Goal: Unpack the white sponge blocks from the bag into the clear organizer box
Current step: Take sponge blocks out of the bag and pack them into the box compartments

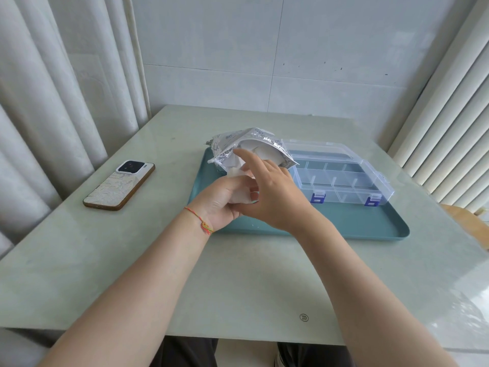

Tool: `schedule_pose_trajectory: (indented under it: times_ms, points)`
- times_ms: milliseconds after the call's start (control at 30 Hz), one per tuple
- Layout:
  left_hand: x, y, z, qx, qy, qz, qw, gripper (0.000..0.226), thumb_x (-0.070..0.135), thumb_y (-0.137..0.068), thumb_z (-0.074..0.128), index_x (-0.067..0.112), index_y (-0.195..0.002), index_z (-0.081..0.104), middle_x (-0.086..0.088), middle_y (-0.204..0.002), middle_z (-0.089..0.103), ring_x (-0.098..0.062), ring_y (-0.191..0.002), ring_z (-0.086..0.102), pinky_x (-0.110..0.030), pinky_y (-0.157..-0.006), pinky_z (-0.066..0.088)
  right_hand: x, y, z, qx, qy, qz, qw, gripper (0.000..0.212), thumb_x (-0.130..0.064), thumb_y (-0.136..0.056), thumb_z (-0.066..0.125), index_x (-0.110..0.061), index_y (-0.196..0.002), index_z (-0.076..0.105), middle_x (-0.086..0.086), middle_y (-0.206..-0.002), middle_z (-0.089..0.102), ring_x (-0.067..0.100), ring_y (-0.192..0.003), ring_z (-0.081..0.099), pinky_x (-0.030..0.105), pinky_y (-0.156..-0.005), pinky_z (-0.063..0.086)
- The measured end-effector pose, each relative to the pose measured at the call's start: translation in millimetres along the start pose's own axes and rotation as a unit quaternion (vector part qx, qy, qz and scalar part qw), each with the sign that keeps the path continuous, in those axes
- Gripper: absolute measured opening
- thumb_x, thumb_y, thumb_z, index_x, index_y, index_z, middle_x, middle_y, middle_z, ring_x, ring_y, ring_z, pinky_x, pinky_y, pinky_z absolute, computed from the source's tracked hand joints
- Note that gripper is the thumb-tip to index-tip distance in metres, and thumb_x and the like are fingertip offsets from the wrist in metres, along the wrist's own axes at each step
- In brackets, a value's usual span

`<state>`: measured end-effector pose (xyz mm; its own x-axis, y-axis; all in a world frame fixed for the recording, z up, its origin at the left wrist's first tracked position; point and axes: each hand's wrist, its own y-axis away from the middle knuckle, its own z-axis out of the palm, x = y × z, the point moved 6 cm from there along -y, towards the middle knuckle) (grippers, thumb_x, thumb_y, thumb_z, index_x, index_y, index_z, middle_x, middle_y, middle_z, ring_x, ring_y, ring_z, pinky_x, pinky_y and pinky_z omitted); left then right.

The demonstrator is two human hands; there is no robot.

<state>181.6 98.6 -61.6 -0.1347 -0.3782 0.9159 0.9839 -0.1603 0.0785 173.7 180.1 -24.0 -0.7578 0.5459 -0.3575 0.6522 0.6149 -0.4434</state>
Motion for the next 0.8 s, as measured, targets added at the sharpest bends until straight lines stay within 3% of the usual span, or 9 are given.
schedule_pose_trajectory:
  times_ms: [100,200,333,467,567,700,800]
  points:
    - [0,1,2,-0.009,-0.029,0.005,1.000,0.025,0.004,-0.095,0.048,0.016,-0.075,0.058,0.007,-0.055,0.058,-0.004,-0.053,0.059,-0.015,-0.048,0.044,-4,0,2,-0.028,-0.019,-0.002,0.999,0.104,-0.031,-0.070,0.084,-0.028,-0.153,0.022,-0.003,-0.129,0.052,0.016,-0.114,0.049,0.031,-0.096,0.037]
    - [0,2,5,-0.033,-0.038,0.016,0.999,0.025,0.002,-0.096,0.044,0.019,-0.080,0.054,0.010,-0.054,0.057,-0.001,-0.053,0.058,-0.013,-0.050,0.043,-5,-2,3,-0.026,-0.050,-0.001,0.998,0.100,-0.022,-0.071,0.082,-0.030,-0.153,0.025,0.001,-0.119,0.056,0.020,-0.094,0.055,0.028,-0.080,0.043]
    - [1,2,2,-0.046,-0.035,0.024,0.998,0.014,0.007,-0.082,0.056,0.021,-0.087,0.057,0.008,-0.064,0.060,-0.005,-0.060,0.060,-0.016,-0.050,0.042,-4,-2,4,-0.036,-0.067,0.002,0.997,0.110,-0.025,-0.067,0.087,-0.035,-0.153,0.018,-0.001,-0.127,0.050,0.019,-0.113,0.052,0.033,-0.087,0.049]
    - [-3,-3,-4,-0.027,-0.043,0.018,0.999,0.019,0.002,-0.083,0.057,0.020,-0.087,0.060,0.003,-0.072,0.058,-0.006,-0.068,0.059,-0.016,-0.057,0.044,-7,0,0,-0.022,-0.084,0.006,0.996,0.103,-0.017,-0.069,0.084,-0.032,-0.152,0.025,-0.004,-0.116,0.056,0.015,-0.095,0.054,0.031,-0.078,0.050]
    - [-4,-2,-1,-0.027,-0.038,0.006,0.999,0.013,0.010,-0.075,0.061,0.020,-0.082,0.058,0.005,-0.066,0.056,-0.006,-0.062,0.057,-0.016,-0.052,0.042,-4,0,2,-0.030,-0.087,0.001,0.996,0.104,-0.022,-0.069,0.085,-0.033,-0.152,0.023,-0.002,-0.128,0.054,0.012,-0.109,0.051,0.028,-0.085,0.047]
    - [-6,-2,-2,-0.025,-0.044,0.001,0.999,0.013,0.011,-0.074,0.061,0.020,-0.083,0.059,0.005,-0.063,0.056,-0.008,-0.059,0.056,-0.015,-0.049,0.042,-4,0,7,-0.046,-0.063,-0.018,0.997,0.105,-0.024,-0.068,0.083,-0.032,-0.153,0.021,-0.003,-0.125,0.056,0.018,-0.113,0.052,0.039,-0.090,0.049]
    - [-1,-4,-5,-0.020,-0.065,0.022,0.997,0.023,0.015,-0.073,0.065,0.018,-0.095,0.060,0.003,-0.070,0.053,-0.010,-0.063,0.050,-0.019,-0.051,0.042,2,1,-3,-0.053,-0.132,0.030,0.989,0.096,-0.022,-0.074,0.080,-0.034,-0.151,0.024,-0.004,-0.126,0.050,0.008,-0.116,0.048,0.023,-0.088,0.047]
